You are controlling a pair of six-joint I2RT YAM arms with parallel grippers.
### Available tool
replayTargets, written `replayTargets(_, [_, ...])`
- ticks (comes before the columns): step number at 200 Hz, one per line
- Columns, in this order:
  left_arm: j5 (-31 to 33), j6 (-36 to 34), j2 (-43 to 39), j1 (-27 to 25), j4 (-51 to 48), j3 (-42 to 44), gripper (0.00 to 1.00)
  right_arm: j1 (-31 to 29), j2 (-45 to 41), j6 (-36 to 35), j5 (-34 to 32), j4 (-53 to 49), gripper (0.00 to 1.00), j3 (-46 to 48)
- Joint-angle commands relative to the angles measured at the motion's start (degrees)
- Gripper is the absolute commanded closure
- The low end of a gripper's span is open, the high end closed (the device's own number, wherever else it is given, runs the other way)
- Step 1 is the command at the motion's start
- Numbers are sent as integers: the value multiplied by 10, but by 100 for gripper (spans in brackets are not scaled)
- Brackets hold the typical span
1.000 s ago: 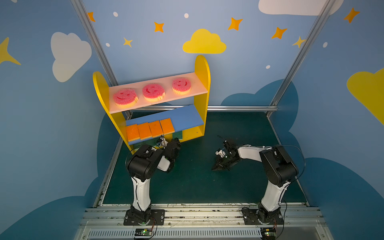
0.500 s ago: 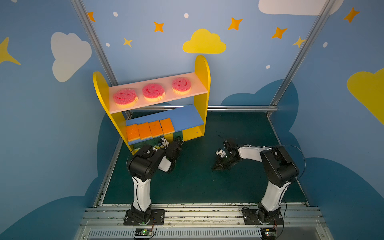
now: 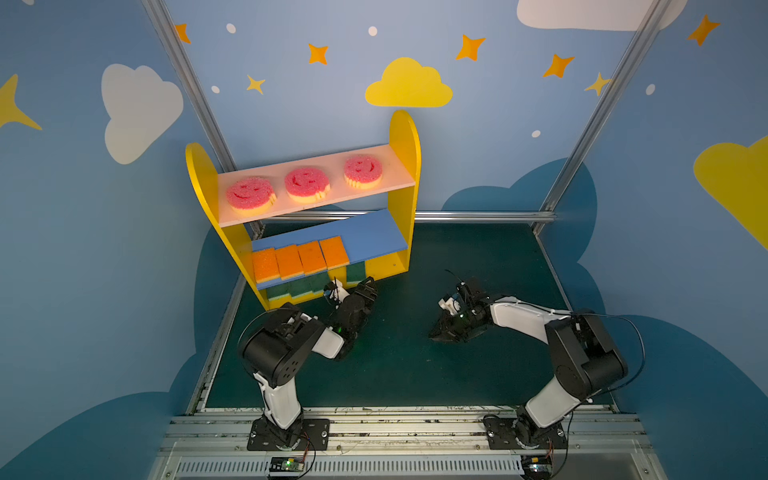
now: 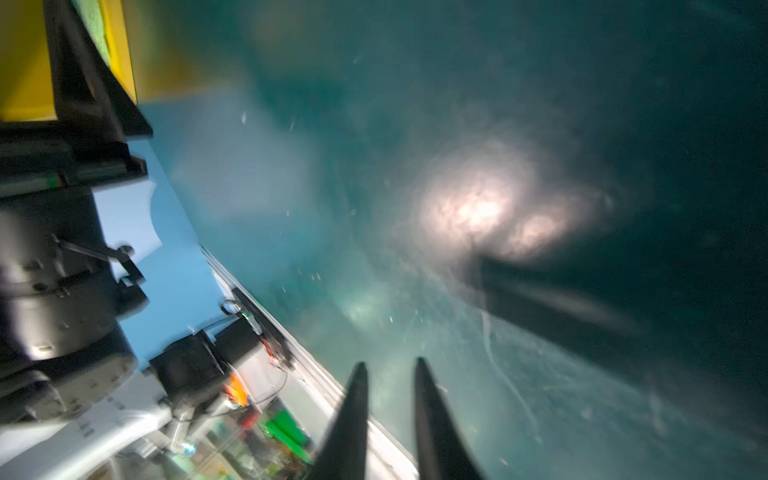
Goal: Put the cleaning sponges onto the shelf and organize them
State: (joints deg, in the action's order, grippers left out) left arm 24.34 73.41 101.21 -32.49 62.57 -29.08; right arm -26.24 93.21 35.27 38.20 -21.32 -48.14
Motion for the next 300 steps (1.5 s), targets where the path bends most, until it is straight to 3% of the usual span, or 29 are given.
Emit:
replayTargets(1, [9,-43,-47,-11,-29,26,19,-3,-30,26,16,50,63,16])
replayTargets(29, [9,-76,-162,-20,-178,55,12,-26,-40,57,10,97,52,-12])
replayTargets(55, [24,-89,-276,-14,-358,64,7,-59,-6,83,-15,117,51,-79])
replayTargets(77, [-3,-112,-345,6,-476,52,4,-80,44,112,-25,146,51,-136])
replayTargets(128, [-108,-134,-432,93,-541,94,3,-89,169,179,-31,216,55,-254])
replayTargets(233, [-63,-126,-622,111,-607,190,2,-102,405,311,-4,310,58,-475])
replayTargets(300, [-59,-119,-672,112,-623,219,1,-113,470,356,-21,321,57,-533])
